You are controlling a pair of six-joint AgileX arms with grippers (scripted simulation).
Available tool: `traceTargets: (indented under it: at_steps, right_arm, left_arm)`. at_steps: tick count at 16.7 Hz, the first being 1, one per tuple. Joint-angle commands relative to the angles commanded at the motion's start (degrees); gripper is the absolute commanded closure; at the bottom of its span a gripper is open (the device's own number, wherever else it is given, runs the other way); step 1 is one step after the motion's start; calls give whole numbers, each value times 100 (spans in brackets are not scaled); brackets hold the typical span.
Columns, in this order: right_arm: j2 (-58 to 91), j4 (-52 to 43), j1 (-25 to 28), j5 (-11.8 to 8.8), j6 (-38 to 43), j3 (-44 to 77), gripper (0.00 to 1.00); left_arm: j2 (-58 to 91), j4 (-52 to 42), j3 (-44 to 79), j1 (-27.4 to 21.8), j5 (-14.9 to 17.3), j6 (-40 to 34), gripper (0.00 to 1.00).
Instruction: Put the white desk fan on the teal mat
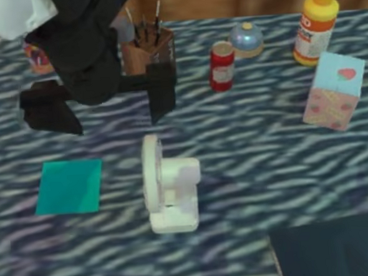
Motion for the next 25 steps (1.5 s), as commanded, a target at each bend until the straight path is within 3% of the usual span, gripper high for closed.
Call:
traceTargets:
  at_steps: [5,10,23,25]
  right_arm:
    - [0,0,0,0,0,0,0]
    - [0,0,0,0,0,0,0]
    - [0,0,0,0,0,0,0]
    - [0,0,0,0,0,0,0]
  left_arm:
    - [1192,-843,1065,-371,-2,-381,0]
    - [1271,-904,1138,-398,-2,-408,0]
    - [1325,208,80,-387,-2,-395,0]
    - [1325,208,80,-387,-2,-395,15]
